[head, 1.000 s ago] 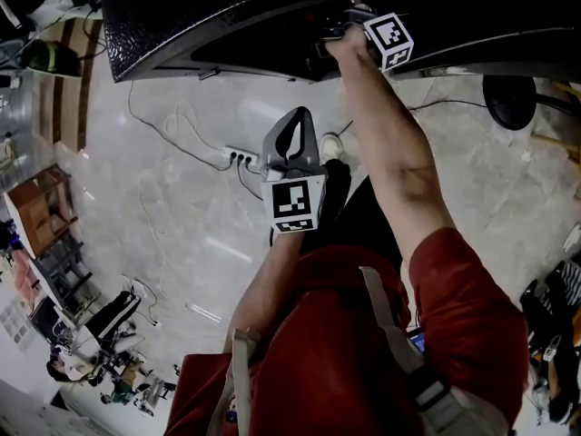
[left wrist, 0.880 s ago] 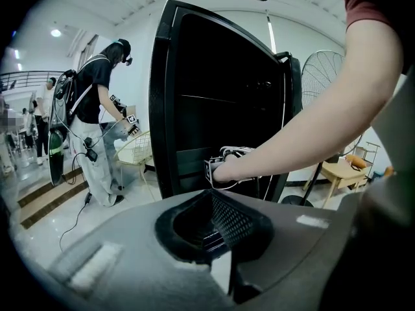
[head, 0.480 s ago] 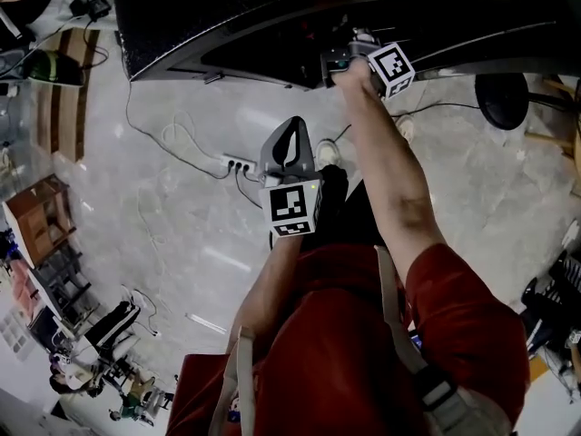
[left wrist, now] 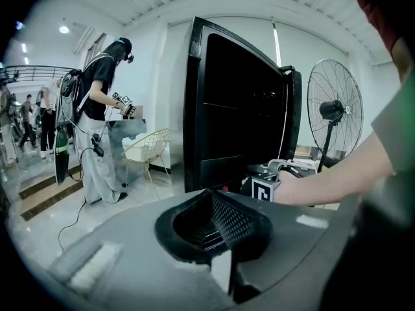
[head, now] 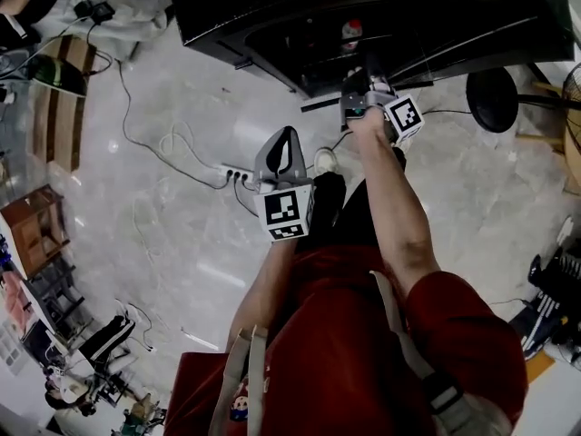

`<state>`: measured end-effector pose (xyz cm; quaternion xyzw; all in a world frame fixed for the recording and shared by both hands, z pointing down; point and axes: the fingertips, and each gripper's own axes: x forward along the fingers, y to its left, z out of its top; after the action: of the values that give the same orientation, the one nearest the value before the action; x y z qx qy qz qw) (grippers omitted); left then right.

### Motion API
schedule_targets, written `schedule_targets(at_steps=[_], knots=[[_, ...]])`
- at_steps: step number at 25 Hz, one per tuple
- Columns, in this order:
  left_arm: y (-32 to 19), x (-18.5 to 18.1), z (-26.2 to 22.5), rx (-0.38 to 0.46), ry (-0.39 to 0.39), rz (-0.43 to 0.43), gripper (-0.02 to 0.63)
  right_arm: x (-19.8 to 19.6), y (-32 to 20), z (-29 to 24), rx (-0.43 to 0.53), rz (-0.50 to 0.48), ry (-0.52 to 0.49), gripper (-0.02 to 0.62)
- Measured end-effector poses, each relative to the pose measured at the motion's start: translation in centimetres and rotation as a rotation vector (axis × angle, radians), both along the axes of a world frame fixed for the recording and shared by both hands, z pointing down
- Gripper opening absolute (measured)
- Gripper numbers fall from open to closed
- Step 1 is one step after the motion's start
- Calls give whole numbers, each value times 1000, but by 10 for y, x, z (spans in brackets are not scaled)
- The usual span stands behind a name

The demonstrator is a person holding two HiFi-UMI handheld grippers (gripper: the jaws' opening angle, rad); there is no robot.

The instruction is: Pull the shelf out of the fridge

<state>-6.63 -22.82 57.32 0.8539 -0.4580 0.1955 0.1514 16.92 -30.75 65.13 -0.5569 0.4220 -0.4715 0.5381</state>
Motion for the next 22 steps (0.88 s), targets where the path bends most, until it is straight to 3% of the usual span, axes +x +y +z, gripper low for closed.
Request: schedule_targets(at_steps=[11,22], knots=[[32,-26,9,-6,-7,-43,-2,-5,96,-33,-65,-68,31,10],[98,-7,-41,53,-30,-126,-2,2,203,-80,-73,-211,37,11]])
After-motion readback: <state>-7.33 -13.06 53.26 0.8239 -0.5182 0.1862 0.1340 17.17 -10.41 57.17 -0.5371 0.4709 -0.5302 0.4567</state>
